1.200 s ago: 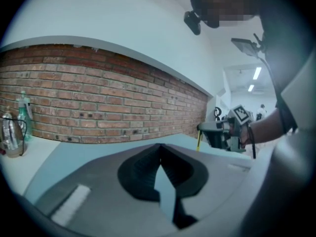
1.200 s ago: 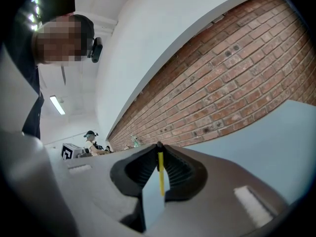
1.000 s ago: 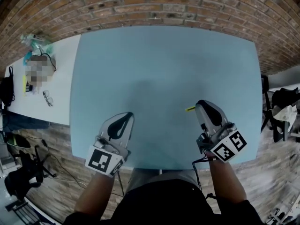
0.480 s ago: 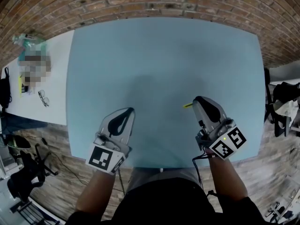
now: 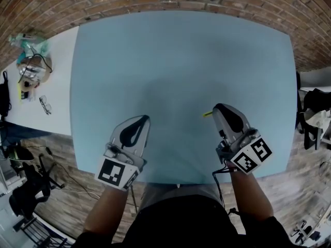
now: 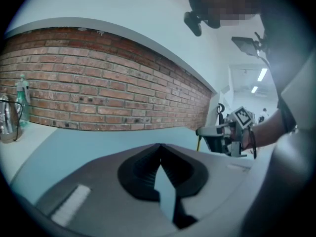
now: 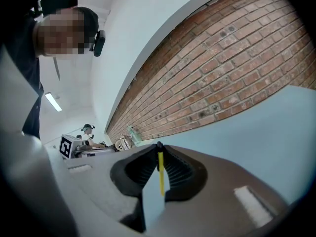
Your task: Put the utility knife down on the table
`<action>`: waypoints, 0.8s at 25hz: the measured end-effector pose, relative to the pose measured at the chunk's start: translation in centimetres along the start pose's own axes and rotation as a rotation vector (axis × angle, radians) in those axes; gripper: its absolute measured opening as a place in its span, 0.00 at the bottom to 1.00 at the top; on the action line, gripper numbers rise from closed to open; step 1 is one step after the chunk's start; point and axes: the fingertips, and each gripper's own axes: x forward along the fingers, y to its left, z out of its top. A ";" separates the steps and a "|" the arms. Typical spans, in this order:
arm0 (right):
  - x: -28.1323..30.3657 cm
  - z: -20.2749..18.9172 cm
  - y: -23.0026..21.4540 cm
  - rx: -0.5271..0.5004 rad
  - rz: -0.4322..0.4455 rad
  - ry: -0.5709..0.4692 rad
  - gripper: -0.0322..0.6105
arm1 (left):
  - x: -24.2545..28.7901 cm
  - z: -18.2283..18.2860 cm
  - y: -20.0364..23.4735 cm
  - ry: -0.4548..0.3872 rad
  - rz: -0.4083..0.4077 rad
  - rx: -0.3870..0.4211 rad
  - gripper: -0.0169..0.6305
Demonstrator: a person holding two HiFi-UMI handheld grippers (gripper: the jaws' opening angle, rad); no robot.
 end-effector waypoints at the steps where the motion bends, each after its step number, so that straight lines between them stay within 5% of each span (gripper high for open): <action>1: 0.1 -0.1 -0.1 0.002 0.001 0.001 0.12 | 0.1 -0.1 0.0 0.002 -0.001 -0.001 0.03; 20: 0.6 -2.4 -1.2 0.040 0.012 0.024 0.12 | 1.1 -1.2 -0.2 0.044 0.002 -0.015 0.03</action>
